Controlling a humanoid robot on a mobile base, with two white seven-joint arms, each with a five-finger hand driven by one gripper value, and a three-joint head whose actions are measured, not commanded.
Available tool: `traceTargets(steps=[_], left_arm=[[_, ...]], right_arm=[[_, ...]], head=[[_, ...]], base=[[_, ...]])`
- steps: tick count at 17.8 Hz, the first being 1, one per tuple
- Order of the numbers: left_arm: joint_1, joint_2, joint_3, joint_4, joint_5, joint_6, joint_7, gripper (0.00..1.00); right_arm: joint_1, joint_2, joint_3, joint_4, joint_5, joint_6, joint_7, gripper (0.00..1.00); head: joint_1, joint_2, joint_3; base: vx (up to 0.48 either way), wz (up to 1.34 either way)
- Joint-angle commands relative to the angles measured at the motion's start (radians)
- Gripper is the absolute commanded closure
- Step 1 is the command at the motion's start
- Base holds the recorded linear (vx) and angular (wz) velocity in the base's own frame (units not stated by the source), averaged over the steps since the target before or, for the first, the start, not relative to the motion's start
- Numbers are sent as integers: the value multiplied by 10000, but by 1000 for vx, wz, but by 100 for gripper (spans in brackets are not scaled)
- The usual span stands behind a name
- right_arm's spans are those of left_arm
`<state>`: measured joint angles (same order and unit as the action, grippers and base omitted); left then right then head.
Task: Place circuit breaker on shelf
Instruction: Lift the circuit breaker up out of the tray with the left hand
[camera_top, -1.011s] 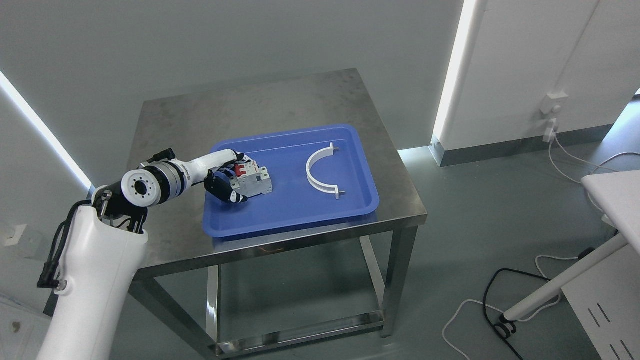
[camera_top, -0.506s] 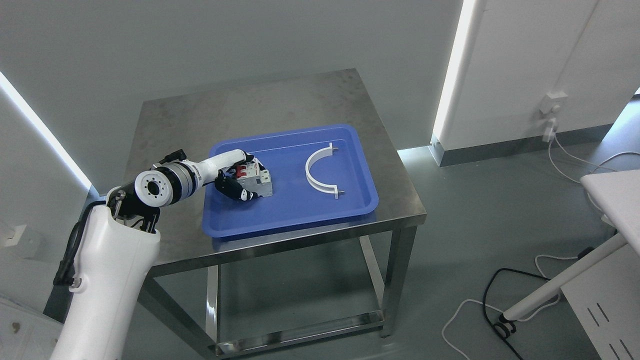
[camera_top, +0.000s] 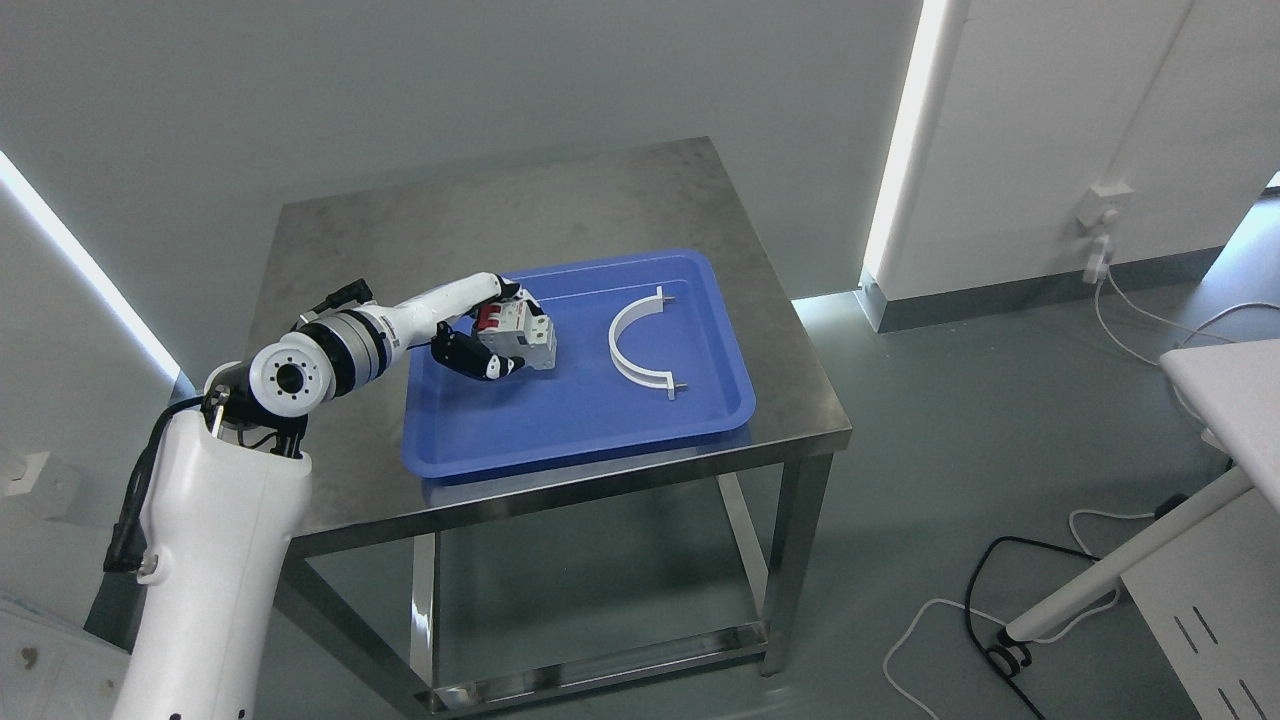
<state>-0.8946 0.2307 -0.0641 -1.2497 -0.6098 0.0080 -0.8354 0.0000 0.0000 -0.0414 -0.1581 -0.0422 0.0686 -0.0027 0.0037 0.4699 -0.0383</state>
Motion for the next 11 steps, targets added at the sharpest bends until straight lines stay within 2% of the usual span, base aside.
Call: traceTargets(steps=[1, 2, 4, 5, 7, 10, 11], left_arm=[[-259, -2132, 4248, -1716, 1075, -80, 773, 89], [-45, -2132, 4125, -2117, 1962, -80, 1475, 88], [582, -2132, 4032, -3021, 3727, -202, 3771, 88], [1178, -2132, 3713, -3391, 4464, -689, 4618, 86], [2680, -2132, 2656, -3852, 4717, -2908, 5619, 86], [4691, -2132, 1962, -4574, 4717, -4063, 7291, 86], [5137, -2132, 1961, -4591, 4732, -4509, 7356, 87]], right_arm=[[154, -175, 0, 1, 8, -211, -4, 0], [154, -175, 0, 1, -7, -211, -4, 0], [154, -175, 0, 1, -7, -211, -4, 0], [154, -175, 0, 1, -7, -211, -4, 0], [154, -175, 0, 1, 8, -211, -4, 0], [154, -175, 0, 1, 8, -211, -4, 0], [154, -175, 0, 1, -7, -211, -4, 0]], head=[[0, 0, 0], [0, 0, 0], [0, 0, 0], [0, 0, 0], [0, 0, 0], [0, 0, 0], [0, 0, 0]], base=[[-6, 20], [-6, 20], [-14, 7], [-4, -17], [0, 0], [6, 25], [8, 33]])
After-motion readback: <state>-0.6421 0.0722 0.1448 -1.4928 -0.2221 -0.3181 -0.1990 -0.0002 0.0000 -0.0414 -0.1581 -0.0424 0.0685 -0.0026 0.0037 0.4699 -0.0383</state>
